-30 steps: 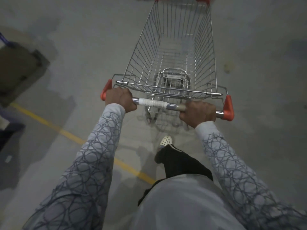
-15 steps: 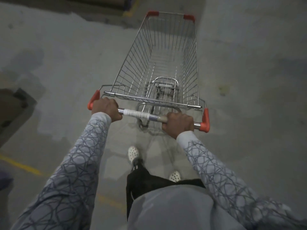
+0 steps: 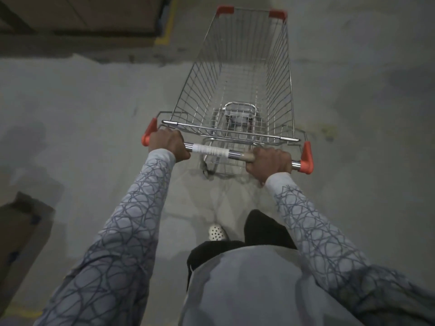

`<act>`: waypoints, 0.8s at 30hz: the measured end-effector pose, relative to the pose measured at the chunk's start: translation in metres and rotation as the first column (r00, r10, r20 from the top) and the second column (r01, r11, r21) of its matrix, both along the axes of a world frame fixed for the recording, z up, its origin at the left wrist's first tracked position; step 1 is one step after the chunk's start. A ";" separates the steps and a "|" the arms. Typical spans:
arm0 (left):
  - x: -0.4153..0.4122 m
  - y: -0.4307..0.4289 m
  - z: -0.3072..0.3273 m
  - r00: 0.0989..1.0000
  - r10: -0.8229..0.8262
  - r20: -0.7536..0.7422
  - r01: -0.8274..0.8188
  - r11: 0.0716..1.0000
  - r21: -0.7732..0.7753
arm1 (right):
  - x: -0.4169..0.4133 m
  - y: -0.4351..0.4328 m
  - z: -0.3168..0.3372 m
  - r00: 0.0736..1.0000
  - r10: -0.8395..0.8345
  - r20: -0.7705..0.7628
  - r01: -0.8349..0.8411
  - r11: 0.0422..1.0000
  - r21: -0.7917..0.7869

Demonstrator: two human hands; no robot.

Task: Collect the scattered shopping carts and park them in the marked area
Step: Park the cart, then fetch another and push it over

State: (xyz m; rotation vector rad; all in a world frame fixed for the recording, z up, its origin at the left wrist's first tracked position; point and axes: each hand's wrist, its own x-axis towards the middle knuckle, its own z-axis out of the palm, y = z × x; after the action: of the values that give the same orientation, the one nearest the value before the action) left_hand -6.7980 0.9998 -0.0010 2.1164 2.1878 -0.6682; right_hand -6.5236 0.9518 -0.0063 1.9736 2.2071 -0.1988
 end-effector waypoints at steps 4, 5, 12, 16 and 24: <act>-0.034 0.081 -0.005 0.999 -0.047 0.004 0.047 0.999 0.014 | -0.036 0.072 0.003 0.998 -0.066 -0.005 0.066 0.998 -0.004; -0.041 0.101 -0.006 0.998 -0.054 0.009 0.054 0.998 0.021 | -0.044 0.090 0.003 0.997 -0.076 0.007 0.076 0.997 -0.001; -0.089 0.262 -0.012 0.995 -0.095 0.027 0.092 0.993 0.074 | -0.093 0.246 -0.001 0.989 -0.144 0.033 0.144 0.989 0.018; -0.115 0.356 -0.013 0.991 -0.129 0.036 0.128 0.991 0.048 | -0.119 0.338 -0.001 0.984 -0.179 0.009 0.179 0.984 0.014; -0.185 0.546 -0.014 0.988 -0.157 0.008 0.157 0.987 0.020 | -0.194 0.509 0.000 0.981 -0.194 -0.024 0.194 0.981 0.001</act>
State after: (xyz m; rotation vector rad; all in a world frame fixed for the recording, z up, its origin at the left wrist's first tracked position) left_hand -6.9831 1.5459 -0.0146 2.3147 2.0465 -0.6464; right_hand -6.7173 1.4608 -0.0066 2.1989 2.0274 -0.2456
